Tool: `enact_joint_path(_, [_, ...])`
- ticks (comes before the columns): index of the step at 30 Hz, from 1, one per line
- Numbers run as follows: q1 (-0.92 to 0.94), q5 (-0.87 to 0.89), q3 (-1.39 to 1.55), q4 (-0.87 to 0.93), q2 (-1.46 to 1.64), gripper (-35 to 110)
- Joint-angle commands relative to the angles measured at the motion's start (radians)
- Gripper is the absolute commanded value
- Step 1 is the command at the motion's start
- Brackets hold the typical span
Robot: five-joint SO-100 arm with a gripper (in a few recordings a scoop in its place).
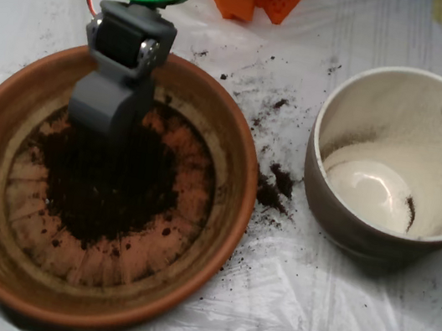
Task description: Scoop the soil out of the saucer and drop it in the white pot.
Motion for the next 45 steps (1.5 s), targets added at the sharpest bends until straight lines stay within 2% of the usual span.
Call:
enact_joint_path(1, [-0.023, -0.015, -0.011, 0.038, 0.152, -1])
enact_joint_path(8, [-0.138, 0.014, -0.087, 0.158, 0.195, -1])
enact_joint_path(26, [-0.449, 0.058, -0.558, 0.526, 0.114, -1])
enact_joint_path(41, [-0.779, 0.048, -1.117, 0.798, -0.302, -1])
enact_joint_path(45, [-0.873, 0.031, -1.163, 0.847, -0.356, -1])
